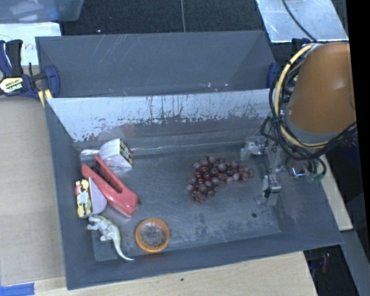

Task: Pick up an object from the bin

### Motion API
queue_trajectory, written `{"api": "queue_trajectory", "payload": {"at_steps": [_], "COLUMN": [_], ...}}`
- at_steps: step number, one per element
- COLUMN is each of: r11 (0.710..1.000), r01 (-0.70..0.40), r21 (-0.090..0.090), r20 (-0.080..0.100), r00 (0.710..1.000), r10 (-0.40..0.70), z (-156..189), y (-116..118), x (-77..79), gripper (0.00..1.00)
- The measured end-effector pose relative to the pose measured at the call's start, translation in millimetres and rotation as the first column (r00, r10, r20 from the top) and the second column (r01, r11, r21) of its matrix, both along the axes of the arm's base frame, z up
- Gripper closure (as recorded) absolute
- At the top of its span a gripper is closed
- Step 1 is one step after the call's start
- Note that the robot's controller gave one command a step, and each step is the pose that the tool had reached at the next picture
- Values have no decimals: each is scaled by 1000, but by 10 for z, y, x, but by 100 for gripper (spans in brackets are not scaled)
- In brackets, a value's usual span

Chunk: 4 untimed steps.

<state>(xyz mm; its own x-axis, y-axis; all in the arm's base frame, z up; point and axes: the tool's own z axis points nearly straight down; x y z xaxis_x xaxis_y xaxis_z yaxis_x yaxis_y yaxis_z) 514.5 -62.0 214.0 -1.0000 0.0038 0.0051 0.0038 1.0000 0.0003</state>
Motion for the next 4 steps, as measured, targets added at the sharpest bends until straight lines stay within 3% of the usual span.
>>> {"api": "queue_trajectory", "payload": {"at_steps": [1,2,3,4], "r11": [1000,992,986,980], "r01": [-3,-129,-169,-197], "r21": [-1,-2,-4,-5], "r20": [9,12,20,18], "r00": [1000,992,985,980], "r10": [3,129,169,197], "z": [46,-598,-720,-793], "y": [4,177,427,356], "x": [17,390,719,829], "gripper": [0,0,0,0]}}
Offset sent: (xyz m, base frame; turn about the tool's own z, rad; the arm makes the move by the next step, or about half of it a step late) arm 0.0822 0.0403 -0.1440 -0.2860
